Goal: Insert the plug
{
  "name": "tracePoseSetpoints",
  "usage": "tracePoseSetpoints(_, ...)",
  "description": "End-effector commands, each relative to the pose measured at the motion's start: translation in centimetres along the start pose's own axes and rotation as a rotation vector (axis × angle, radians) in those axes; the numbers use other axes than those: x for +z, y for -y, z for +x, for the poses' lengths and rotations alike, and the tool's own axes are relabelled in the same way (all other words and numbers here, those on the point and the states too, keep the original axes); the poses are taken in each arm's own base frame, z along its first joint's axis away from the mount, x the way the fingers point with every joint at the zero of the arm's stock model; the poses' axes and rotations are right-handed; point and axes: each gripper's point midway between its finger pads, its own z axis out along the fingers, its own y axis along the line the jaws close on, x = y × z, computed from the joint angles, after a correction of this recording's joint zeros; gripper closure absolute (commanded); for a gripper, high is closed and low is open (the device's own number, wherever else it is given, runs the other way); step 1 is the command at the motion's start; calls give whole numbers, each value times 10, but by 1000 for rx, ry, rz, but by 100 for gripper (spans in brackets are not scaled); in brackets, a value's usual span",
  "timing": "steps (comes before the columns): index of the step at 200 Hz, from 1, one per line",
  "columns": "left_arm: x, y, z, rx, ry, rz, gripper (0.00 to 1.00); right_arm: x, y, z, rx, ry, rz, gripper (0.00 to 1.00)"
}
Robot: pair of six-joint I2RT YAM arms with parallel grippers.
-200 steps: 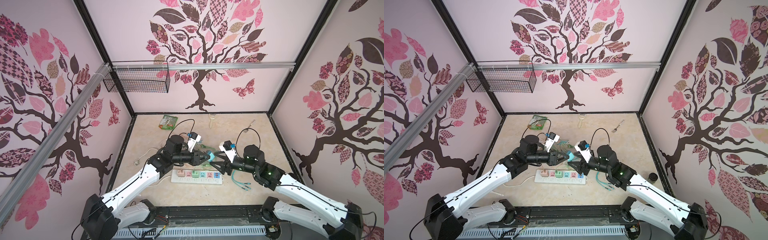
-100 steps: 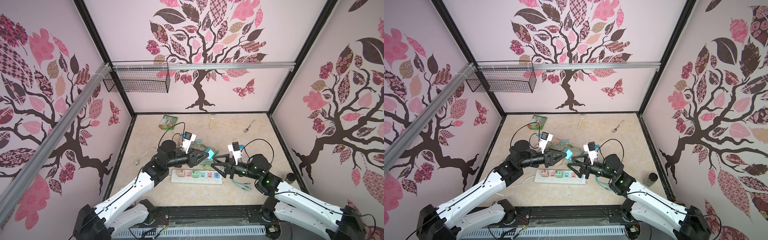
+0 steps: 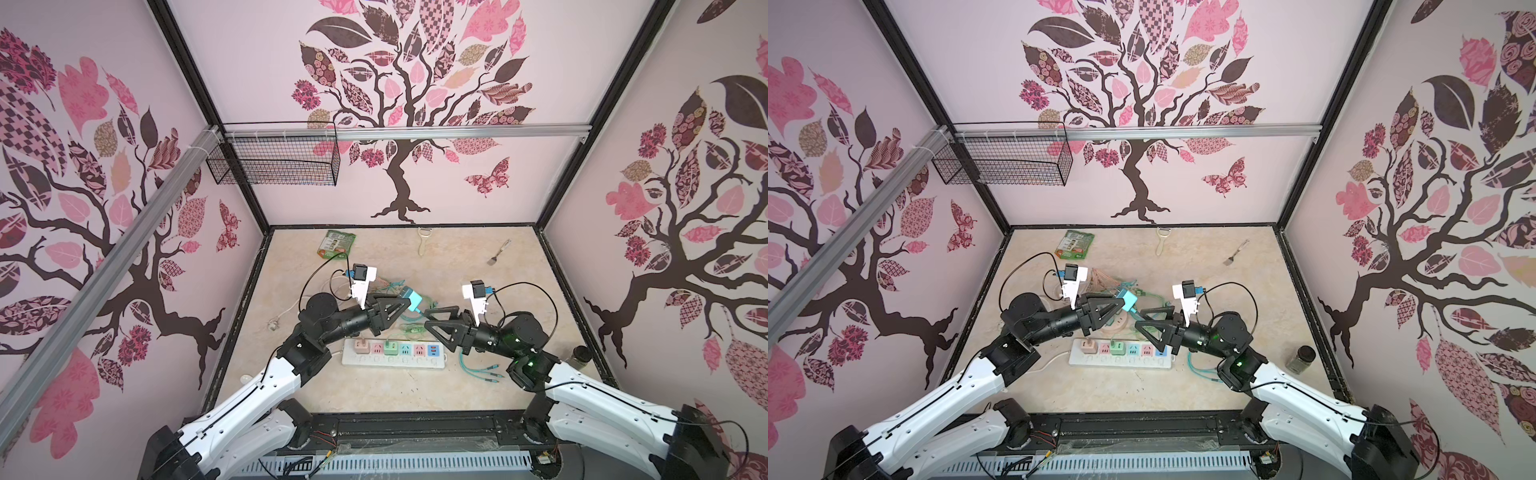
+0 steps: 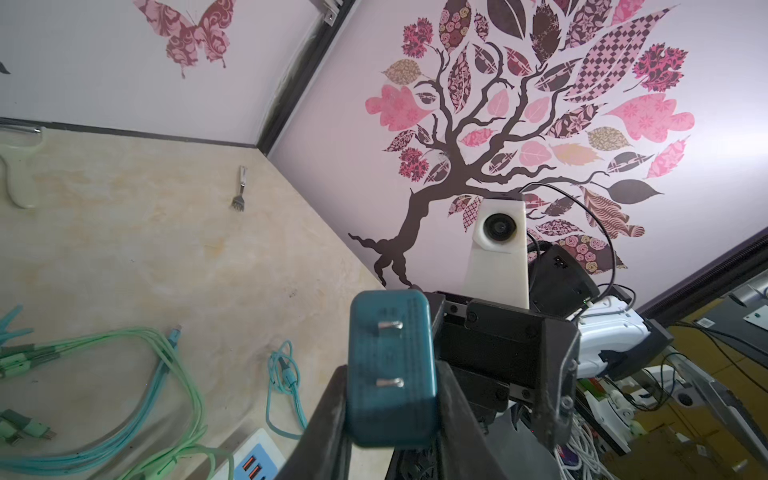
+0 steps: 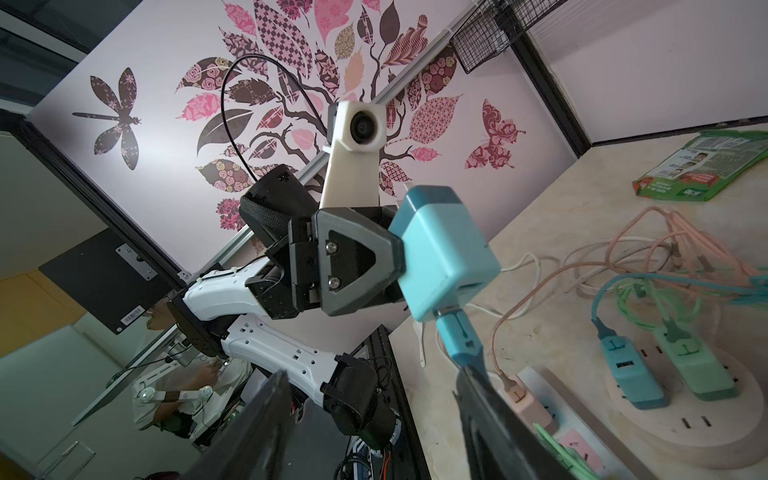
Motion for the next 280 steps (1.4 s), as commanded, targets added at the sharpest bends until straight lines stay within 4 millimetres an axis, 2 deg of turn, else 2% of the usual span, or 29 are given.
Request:
tracePoseSetpoints(1, -2, -8, -7, 15, 51, -47, 100, 1, -16, -15, -42, 13, -16, 38)
tracePoseSetpoints(47, 6, -7, -22, -16, 101, -33, 100, 1, -15, -4, 45, 15, -72, 48)
tracePoseSetpoints(92, 13, 2, -29, -27, 104, 5, 100, 9, -7, 5, 79, -16, -85, 48)
tracePoseSetpoints(121, 10, 8, -28, -33, 112, 29, 100, 12, 0, 4, 86, -7, -61, 43)
tracePoseSetpoints(153, 3, 13, -28, -52, 133, 48, 100, 17, 7, -3, 92, 27, -37, 39)
tracePoseSetpoints(207, -6, 15, -23, -87, 164, 73, 100, 28, 6, -23, 96, 97, -58, 50)
tracePoseSetpoints(239, -12, 13, -19, -82, 174, 59, 100, 33, -1, -34, 81, 114, -76, 50)
tracePoseSetpoints(280, -10, 12, -17, -107, 179, 80, 100, 41, -4, -44, 78, 134, -94, 49)
